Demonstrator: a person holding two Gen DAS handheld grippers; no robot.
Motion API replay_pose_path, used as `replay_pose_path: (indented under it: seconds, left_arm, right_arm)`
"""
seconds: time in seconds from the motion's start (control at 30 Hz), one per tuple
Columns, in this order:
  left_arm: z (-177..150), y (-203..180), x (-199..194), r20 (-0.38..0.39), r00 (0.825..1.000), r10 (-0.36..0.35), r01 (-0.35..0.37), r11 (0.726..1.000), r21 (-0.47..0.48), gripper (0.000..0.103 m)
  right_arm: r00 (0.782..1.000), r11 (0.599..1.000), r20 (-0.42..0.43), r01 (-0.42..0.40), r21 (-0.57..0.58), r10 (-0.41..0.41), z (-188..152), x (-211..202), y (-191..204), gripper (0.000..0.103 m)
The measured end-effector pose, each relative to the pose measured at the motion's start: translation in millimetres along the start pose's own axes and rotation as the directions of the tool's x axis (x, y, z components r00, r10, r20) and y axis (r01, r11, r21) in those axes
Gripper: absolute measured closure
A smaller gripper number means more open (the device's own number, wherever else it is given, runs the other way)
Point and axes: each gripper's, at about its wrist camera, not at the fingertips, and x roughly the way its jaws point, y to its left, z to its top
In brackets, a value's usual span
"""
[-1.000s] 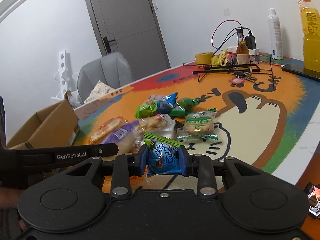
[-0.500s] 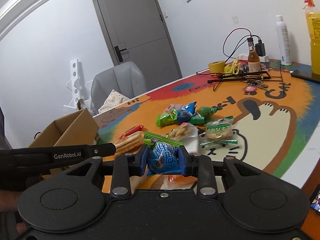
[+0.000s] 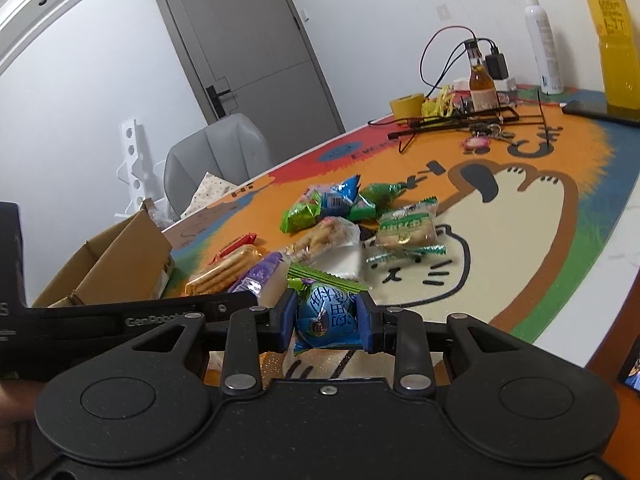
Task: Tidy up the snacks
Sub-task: 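Lift the purple bar and blue candy and carry both toward the cardboard box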
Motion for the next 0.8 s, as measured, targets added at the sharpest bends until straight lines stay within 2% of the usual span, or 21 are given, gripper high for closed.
replay_pose_path:
  seconds: [0.2,0.33,0.37,0.43,0.57,0.8]
  left_arm:
    - [-5.1,3.0,19.0,-0.045,0.999,0.014,-0.014,1.0,0.001,0.045]
    - [-8.2,-0.8,21.9,-0.031,0.999,0.026,-0.024,0.999,0.046,0.046]
    - [-8.5,-2.1,22.1,-0.03,0.999,0.028,-0.026,0.998,0.058,0.05]
    - [-7.8,-2.0,21.2,-0.03,0.999,0.026,-0.024,0.998,0.059,0.069]
    - [-3.7,1.3,16.4,-0.033,0.999,-0.001,0.002,0.999,0.038,0.073]
    - [6.7,1.3,-10.8,0.033,0.999,-0.014,0.013,0.999,0.031,0.073]
  right_arm:
    - [1.0,1.0,-0.003,-0.004,-0.004,0.004,-1.8,5.6,-0.2,0.073]
    - [1.0,1.0,-0.004,-0.001,-0.013,0.001,-1.0,8.1,2.7,0.073]
    - [1.0,1.0,-0.005,-0.005,-0.012,0.005,-0.8,8.2,3.5,0.073]
    - [1.0,1.0,-0.003,-0.01,-0.014,0.01,0.1,8.2,5.5,0.073]
    - [1.0,1.0,0.005,-0.02,-0.02,0.021,3.1,7.9,10.8,0.073]
    - [0.997,0.998,0.04,-0.059,-0.028,0.06,14.7,5.3,24.9,0.073]
